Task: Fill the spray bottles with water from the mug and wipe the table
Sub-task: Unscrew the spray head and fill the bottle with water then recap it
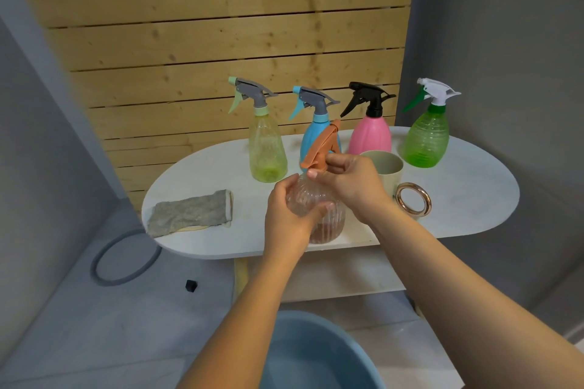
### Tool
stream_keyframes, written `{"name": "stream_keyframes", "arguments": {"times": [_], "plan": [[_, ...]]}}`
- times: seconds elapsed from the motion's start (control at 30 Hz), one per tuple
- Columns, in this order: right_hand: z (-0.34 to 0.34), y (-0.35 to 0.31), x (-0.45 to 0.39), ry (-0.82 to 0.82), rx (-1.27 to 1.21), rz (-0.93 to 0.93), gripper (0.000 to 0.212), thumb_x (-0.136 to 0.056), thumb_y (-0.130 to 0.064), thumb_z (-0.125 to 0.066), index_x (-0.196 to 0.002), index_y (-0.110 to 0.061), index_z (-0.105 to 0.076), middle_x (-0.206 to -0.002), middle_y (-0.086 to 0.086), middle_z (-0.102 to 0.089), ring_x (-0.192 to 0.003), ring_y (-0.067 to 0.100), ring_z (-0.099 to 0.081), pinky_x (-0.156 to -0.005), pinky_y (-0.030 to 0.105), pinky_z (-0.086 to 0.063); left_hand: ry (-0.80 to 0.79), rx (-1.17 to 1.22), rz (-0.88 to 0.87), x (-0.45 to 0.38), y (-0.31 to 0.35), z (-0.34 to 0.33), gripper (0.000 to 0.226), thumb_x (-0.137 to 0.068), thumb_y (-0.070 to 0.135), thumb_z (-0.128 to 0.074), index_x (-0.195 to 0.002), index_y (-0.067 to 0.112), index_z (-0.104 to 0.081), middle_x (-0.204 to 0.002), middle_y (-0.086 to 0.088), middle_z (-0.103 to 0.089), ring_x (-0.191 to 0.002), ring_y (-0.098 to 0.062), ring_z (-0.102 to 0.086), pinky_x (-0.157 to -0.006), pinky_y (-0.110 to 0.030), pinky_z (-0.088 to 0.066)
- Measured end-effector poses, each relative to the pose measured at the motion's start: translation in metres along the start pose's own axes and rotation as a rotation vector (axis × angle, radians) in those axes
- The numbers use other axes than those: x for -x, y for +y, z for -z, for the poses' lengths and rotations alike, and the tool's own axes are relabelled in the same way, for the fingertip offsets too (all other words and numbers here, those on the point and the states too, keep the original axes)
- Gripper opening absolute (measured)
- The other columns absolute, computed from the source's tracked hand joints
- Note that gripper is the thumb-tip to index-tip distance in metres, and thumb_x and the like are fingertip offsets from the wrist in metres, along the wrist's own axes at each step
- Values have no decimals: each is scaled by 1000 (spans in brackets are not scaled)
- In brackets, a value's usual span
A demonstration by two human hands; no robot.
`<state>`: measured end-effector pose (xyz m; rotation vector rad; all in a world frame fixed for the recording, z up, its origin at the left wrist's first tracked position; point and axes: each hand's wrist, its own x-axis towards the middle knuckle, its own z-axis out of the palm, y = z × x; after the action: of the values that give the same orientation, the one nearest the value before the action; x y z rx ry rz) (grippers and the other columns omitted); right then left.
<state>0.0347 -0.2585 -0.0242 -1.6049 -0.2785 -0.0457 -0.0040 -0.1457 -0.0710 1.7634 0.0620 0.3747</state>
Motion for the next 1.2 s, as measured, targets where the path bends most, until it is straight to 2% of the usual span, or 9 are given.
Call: {"name": "stream_keyframes", "arguments": {"times": [0.23,0.37,0.47,0.57,0.63,0.8,0.9,1.03,1.2], "plan": [[-4,2,-2,133,247,45,11,-72,-16,-78,-78,-9,-73,-77,11,-72,-70,16,-63,-80,40,-55,-14,-4,-14,-1,-1,1,69,-69,28,-83,-129,23,-48,-128,9,-52,-116,-4,-48,-84,-9,-37],[10,3,3,-39,67,-21,19,-80,-18,-73,-98,-11,-73,-92,6,-74,-93,18,-69,-93,38,-52,-142,-1,68,-8,1,9,77,-69,24,-83,-132,31,-41,-134,10,-39,-123,-6,-41,-90,-19,-38],[15,7,8,16,108,-73,38,-84,-25,-69,-119,-12,-65,-115,1,-68,-110,11,-61,-103,36,-44,-365,-14,185,-12,1,18,100,-73,16,-80,-148,36,-17,-142,11,-31,-126,-9,-40,-96,-24,-39],[18,9,14,90,289,-289,52,-87,-40,-62,-131,-14,-52,-127,4,-57,-110,20,-56,-82,30,-51,-450,-5,229,-15,0,21,108,-75,10,-77,-149,42,-6,-142,8,-43,-121,-12,-48,-101,-32,-43],[17,11,19,30,312,-451,50,-90,-51,-51,-130,-19,-50,-123,4,-56,-100,26,-57,-62,31,-52,-414,-66,215,-16,3,20,109,-69,11,-82,-148,39,-13,-134,8,-45,-113,-10,-49,-88,-23,-46],[10,15,20,70,172,-431,44,-90,-50,-50,-117,-16,-53,-115,8,-62,-100,28,-62,-70,41,-58,-249,-160,174,-12,-6,16,97,-37,33,-93,-120,37,-45,-124,3,-44,-113,-16,-52,-57,-11,-51],[5,7,16,21,81,-376,29,-93,-41,-49,-106,-16,-59,-112,8,-65,-100,25,-63,-80,43,-57,-103,-115,151,-9,-3,22,97,-42,25,-94,-119,32,-36,-122,6,-43,-108,-10,-52,-69,-15,-48],[-22,-10,8,-117,-148,-240,26,-98,-19,-45,-119,-19,-62,-121,-1,-63,-112,13,-59,-96,31,-48,105,19,92,-18,9,49,91,-56,15,-90,-124,31,-32,-111,13,-50,-97,-4,-53,-68,-12,-41],[-78,-7,-11,-186,-87,-219,32,-100,-24,-41,-126,-17,-58,-105,-11,-62,-106,8,-55,-101,29,-41,351,51,127,-45,3,82,99,-47,36,-91,-127,38,-34,-127,6,-53,-113,-16,-55,-93,-38,-50]]}}
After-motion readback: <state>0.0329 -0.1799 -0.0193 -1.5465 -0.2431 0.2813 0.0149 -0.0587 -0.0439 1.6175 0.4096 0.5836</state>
